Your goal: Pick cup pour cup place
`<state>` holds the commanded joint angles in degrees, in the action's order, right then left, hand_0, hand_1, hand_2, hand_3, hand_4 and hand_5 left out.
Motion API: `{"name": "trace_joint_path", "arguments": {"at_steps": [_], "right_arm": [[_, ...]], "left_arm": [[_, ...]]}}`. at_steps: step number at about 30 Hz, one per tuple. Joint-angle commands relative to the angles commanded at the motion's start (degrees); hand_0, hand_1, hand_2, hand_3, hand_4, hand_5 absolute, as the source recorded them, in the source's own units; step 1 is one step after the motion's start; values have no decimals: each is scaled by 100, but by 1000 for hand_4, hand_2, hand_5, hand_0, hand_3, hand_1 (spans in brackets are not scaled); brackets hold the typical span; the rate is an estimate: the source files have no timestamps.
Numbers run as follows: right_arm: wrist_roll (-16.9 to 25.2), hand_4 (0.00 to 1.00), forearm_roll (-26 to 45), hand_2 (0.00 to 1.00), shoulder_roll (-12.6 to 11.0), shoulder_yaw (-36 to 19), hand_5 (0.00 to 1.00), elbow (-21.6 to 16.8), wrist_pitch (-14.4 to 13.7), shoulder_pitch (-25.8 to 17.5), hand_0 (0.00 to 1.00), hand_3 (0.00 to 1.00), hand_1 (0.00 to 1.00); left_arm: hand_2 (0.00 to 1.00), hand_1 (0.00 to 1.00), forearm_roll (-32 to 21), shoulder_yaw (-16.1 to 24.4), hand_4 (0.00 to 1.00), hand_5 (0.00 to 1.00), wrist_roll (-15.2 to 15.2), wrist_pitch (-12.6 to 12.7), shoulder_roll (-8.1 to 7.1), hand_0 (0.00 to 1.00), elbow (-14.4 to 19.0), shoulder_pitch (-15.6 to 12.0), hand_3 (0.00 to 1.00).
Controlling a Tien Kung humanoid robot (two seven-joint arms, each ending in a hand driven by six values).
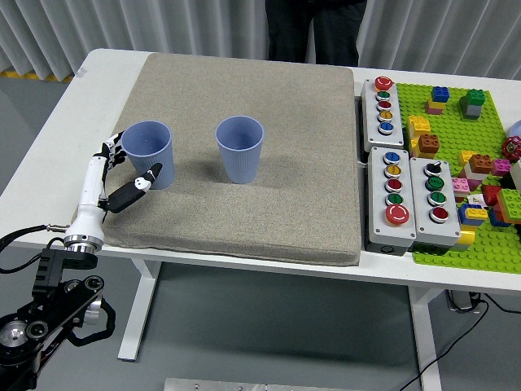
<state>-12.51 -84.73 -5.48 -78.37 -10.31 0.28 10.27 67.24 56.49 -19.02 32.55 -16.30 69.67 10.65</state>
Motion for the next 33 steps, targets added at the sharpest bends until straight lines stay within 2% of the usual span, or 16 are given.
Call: {"name": "trace_joint_path", "arguments": {"at_steps": [5,10,12,14,18,19,20,23,24,25,30,31,33], "right_arm": [[0,38,-26,619,-11,-27,198,0,1,7,697,599,684],[2,39,-54,619,-18,-55,196,0,1,-3,697,599,685],[2,39,-58,619,-18,-59,196,0,0,-5,697,599,685],[1,40,-47,618,-24,-59,200,0,-2,-1,696,599,685],[2,40,-42,618,-29,-52,200,0,-3,0,696,599,685],[3,40,-27,619,-33,-43,195,0,-6,2,696,599,685],[4,40,-13,619,-36,-36,195,0,-9,3,696,599,685],[3,40,21,619,-42,9,195,0,-9,16,696,599,685],[5,40,73,619,-45,49,195,0,-18,23,696,599,685],[5,42,90,620,-46,62,196,0,-20,25,696,599,685],[3,42,123,620,-47,89,196,0,-24,21,696,599,685],[2,42,121,621,-46,88,198,0,-24,20,698,600,685],[0,42,116,621,-43,85,198,0,-24,15,698,600,685]], "left_arm": [[855,788,84,277,883,379,15,15,-338,777,627,-449,889],[858,795,153,528,885,382,67,48,-470,778,1246,-669,890],[858,795,149,569,885,382,71,55,-473,778,1331,-676,890],[853,796,115,811,887,387,135,82,-499,780,1633,-476,889],[853,796,50,946,887,387,156,98,-516,780,1798,-309,889],[836,771,-36,1014,890,520,159,67,-511,765,1800,-210,848],[836,771,-169,1079,890,520,161,36,-505,765,1795,-55,848],[836,771,-622,1205,890,520,117,-84,-468,765,1590,352,848],[836,771,-851,1215,890,520,71,-187,-441,765,1417,556,848],[833,761,-1055,1216,900,685,55,-220,-433,757,1320,693,822],[833,761,-1766,1107,900,685,-18,-398,-409,757,1006,1049,822],[825,761,-1868,1085,903,857,-25,-426,-406,760,961,1096,835],[825,761,-1926,1063,903,857,-12,-475,-398,760,899,1158,835]]}}
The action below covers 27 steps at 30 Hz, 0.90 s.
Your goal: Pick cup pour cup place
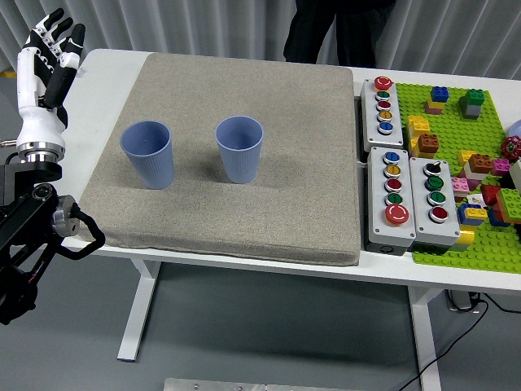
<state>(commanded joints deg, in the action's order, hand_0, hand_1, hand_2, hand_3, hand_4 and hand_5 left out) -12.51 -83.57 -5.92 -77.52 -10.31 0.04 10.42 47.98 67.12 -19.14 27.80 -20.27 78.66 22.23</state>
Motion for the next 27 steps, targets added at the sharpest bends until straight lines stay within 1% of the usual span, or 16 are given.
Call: {"name": "trace_joint_path", "arguments": {"at_steps": [2,3,4,7,11,14,19,21,27], "right_arm": [[-1,42,-1,621,3,-2,198,0,-2,-6,698,600,685],[-2,42,-4,621,3,-5,198,0,-3,-9,698,600,685],[-2,37,-12,621,4,-9,193,0,-2,-12,696,599,686],[-2,37,-17,621,4,-12,193,0,-2,-12,696,599,686],[0,34,21,622,9,2,188,0,-8,2,696,600,686],[1,34,38,622,9,10,188,0,-11,7,696,600,686],[1,31,52,622,13,18,183,0,-12,20,696,600,686],[0,31,49,622,13,17,183,0,-11,23,696,600,686],[6,30,40,622,7,-8,181,0,-16,48,696,600,686]], "left_arm": [[825,761,-48,-17,903,857,32,-49,9,760,-57,60,835],[825,761,-111,-27,903,857,61,-115,16,760,-114,107,835],[842,772,-161,-34,913,988,82,-156,19,774,-158,138,851],[842,772,-218,-39,913,988,88,-190,21,774,-200,169,851],[837,777,-419,7,914,998,176,-458,14,775,-482,319,854],[837,777,-483,32,914,998,202,-553,19,775,-567,356,854],[836,782,-903,109,904,998,180,-855,57,776,-818,439,859],[836,782,-996,109,904,998,172,-892,59,776,-847,447,859],[836,783,-931,130,909,998,188,-903,72,777,-907,472,862]]}}
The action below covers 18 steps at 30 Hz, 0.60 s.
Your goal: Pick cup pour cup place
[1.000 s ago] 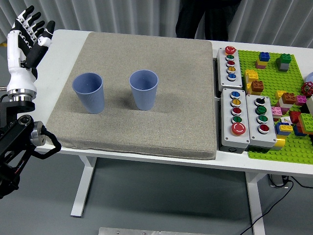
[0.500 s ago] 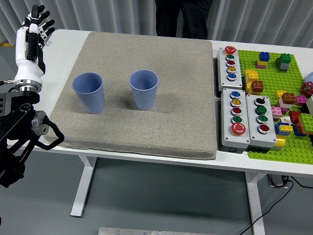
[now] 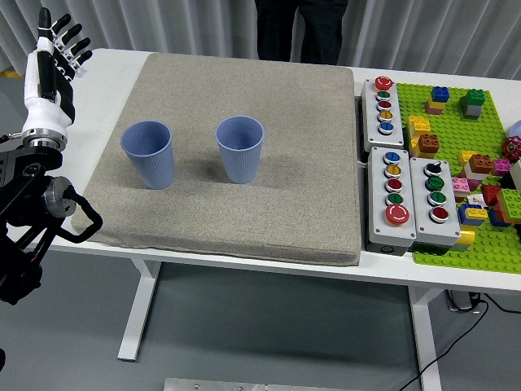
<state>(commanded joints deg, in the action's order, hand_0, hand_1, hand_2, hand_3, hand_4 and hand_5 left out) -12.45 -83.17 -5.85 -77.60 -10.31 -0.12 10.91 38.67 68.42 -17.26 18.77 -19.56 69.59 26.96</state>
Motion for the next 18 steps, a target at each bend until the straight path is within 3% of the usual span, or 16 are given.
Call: {"name": "trace_joint_path", "arguments": {"at_steps": [18], "right_arm": [[-2,29,5,621,-1,-6,181,0,-5,8,695,601,687]], "left_arm": [[833,785,156,13,906,998,31,42,6,780,13,0,864]]}}
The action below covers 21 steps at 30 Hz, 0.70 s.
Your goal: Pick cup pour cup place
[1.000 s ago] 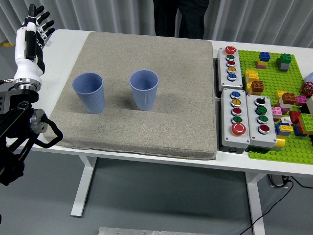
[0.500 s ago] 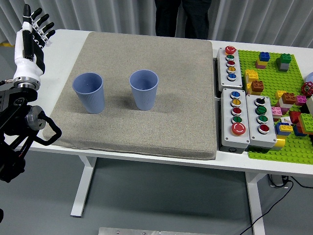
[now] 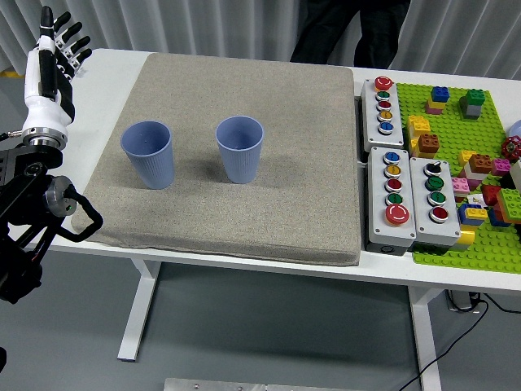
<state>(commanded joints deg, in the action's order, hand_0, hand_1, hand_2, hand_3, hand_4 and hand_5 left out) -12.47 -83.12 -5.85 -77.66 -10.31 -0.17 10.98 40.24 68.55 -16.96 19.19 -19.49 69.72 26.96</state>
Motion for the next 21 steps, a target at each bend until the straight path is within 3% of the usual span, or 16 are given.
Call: {"name": "trace_joint_path", "arguments": {"at_steps": [21], "right_arm": [[0,30,-26,621,17,-13,183,0,-2,-83,695,600,685]], "left_arm": [[831,786,147,-42,899,998,64,46,-4,780,19,-93,861]]}}
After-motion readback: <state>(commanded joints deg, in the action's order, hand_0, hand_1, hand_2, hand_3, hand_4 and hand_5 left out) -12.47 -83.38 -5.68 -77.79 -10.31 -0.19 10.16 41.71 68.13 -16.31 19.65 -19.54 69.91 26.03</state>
